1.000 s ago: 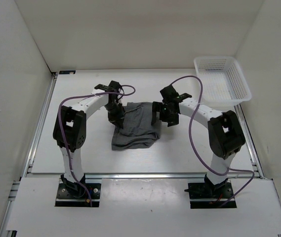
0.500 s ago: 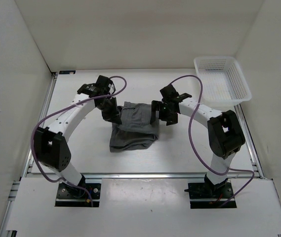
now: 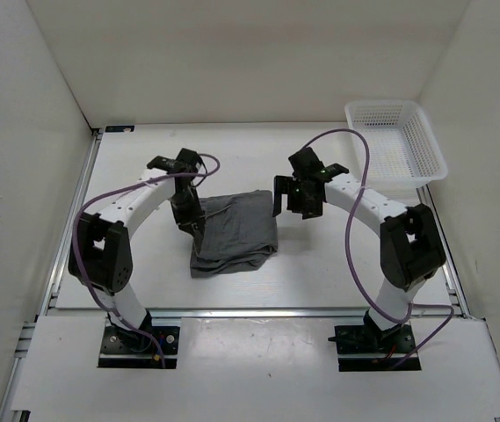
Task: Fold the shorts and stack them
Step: Fold the shorts
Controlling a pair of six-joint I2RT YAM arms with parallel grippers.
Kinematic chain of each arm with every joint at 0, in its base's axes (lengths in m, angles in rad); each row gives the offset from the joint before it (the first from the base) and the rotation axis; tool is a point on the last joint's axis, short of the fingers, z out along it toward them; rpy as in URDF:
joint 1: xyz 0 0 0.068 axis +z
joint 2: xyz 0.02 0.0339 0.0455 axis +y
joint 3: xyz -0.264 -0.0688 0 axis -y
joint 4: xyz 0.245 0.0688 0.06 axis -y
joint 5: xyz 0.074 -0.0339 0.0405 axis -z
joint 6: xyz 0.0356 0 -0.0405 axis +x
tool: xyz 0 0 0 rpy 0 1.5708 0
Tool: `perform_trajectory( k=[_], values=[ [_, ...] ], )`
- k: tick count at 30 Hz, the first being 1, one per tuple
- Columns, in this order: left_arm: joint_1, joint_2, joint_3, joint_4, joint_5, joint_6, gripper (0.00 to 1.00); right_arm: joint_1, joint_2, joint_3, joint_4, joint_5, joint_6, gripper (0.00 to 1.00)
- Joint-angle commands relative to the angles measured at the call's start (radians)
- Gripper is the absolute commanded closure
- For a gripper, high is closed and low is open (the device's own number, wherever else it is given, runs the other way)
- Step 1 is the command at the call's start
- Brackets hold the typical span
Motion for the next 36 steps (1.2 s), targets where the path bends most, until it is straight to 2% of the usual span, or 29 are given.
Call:
perform_trajectory(
  k=[1,3,4,5,7,8,10,12,14,15,18,19,21,22,23,24,25,28,29,31,32,36],
  values=[
    [0.049,-0.078,0.117,-0.041,-0.104,0.018,0.64,0.017,-0.078,0.076,-0.052,0.063,-0.038,0.03],
    [0.058,-0.078,0.131,-0.029,-0.072,0.019,0.64,0.029,-0.078,0.096,-0.062,0.075,-0.038,0.18],
    [0.058,-0.078,0.151,-0.019,-0.041,0.028,0.68,0.029,-0.069,0.106,-0.062,0.075,-0.038,0.28],
    [0.058,-0.068,0.165,-0.009,-0.024,0.028,0.72,0.029,-0.058,0.116,-0.073,0.075,-0.038,0.51],
    [0.017,-0.022,0.206,0.034,0.003,0.028,0.76,0.029,-0.049,0.116,-0.073,0.075,-0.038,0.71],
    [0.003,0.003,0.224,0.034,0.023,0.028,0.83,0.029,-0.049,0.116,-0.073,0.075,-0.028,0.83],
    [-0.016,0.098,0.296,0.045,0.051,0.028,0.87,0.029,-0.037,0.116,-0.095,0.075,-0.027,0.90],
    [-0.029,0.156,0.333,0.056,0.051,0.028,0.88,0.029,-0.047,0.098,-0.095,0.085,-0.027,0.90],
    [-0.029,0.231,0.358,0.100,0.060,0.028,0.90,0.029,-0.081,0.071,-0.104,0.111,-0.018,0.85],
    [-0.029,0.254,0.358,0.100,0.060,0.028,0.90,0.029,-0.093,0.042,-0.104,0.130,-0.018,0.76],
    [-0.029,0.346,0.358,0.110,-0.007,0.017,0.90,0.029,-0.141,0.002,-0.136,0.152,-0.018,0.64],
    [-0.019,0.380,0.358,0.110,-0.018,0.017,0.90,0.029,-0.167,-0.008,-0.145,0.166,-0.018,0.55],
    [-0.019,0.406,0.373,0.110,0.003,0.041,0.90,0.029,-0.202,-0.029,-0.159,0.186,-0.018,0.47],
    [-0.019,0.407,0.386,0.101,0.019,0.052,0.90,0.029,-0.237,-0.041,-0.171,0.196,-0.018,0.31],
    [-0.019,0.397,0.401,0.082,0.019,0.061,0.90,0.029,-0.256,-0.042,-0.187,0.209,-0.018,0.23],
    [-0.019,0.384,0.451,0.062,0.019,0.080,0.87,0.019,-0.276,-0.042,-0.187,0.219,-0.018,0.21],
    [-0.019,0.365,0.484,0.041,0.008,0.092,0.78,0.010,-0.311,-0.042,-0.197,0.241,-0.018,0.12],
    [-0.019,0.284,0.645,-0.082,-0.030,0.155,0.59,-0.003,-0.368,-0.042,-0.226,0.302,-0.018,0.00],
    [-0.019,0.231,0.680,-0.116,-0.051,0.155,0.41,-0.003,-0.380,-0.042,-0.227,0.356,-0.008,0.00],
    [-0.019,0.161,0.722,-0.172,-0.114,0.166,0.17,-0.012,-0.420,-0.032,-0.237,0.396,0.003,0.00],
    [-0.019,0.123,0.722,-0.182,-0.130,0.176,0.00,-0.023,-0.434,-0.032,-0.237,0.413,0.003,0.00],
    [0.035,-0.145,0.613,-0.182,-0.165,0.177,0.00,-0.032,-0.503,-0.043,-0.251,0.483,0.021,0.00]
  ],
)
